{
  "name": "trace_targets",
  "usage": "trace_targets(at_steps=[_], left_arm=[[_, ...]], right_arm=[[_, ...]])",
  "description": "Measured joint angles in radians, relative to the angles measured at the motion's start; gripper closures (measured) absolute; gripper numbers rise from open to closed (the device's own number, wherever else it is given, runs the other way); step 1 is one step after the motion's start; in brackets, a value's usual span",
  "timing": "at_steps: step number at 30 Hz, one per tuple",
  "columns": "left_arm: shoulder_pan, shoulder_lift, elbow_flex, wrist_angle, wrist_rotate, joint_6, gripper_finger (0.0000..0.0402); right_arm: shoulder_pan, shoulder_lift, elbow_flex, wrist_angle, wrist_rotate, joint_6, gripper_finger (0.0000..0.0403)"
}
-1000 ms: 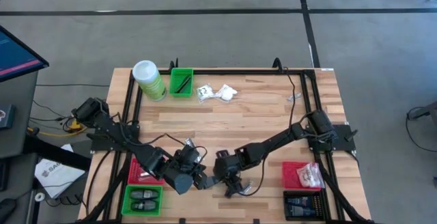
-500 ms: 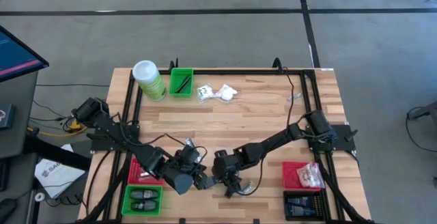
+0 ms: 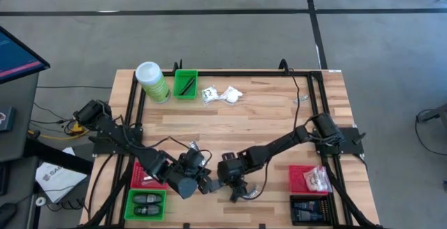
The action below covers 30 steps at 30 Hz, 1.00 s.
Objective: Pick & Place Travel size toiletries
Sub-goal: Put the shave cream into the black bin
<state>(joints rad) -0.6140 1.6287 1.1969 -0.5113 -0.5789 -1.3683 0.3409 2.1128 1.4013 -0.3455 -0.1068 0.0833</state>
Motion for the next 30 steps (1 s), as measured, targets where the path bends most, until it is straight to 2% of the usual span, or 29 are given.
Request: trace_targets(at_steps=[5,11,20,30], left_arm=[[0.0,-0.03,0.0,0.033,-0.126,-0.013,0.0401],[0.0,-0.121,0.0,0.041,-0.253,0.068,0.0401],[-0.031,-0.311,0.0,0.055,-0.266,0.249,0.04],[-0.05,-0.341,0.0,0.069,-0.281,0.299,0.04]], right_arm=[[-0.021,0.0,0.077,-0.1,0.0,0.028,0.0285],[-0.05,0.0,0.157,-0.222,0.001,0.067,0.0282],[-0.141,-0.075,0.21,-0.376,-0.001,0.083,0.0285],[-0.279,-0.373,0.21,-0.459,-0.003,0.145,0.0285]])
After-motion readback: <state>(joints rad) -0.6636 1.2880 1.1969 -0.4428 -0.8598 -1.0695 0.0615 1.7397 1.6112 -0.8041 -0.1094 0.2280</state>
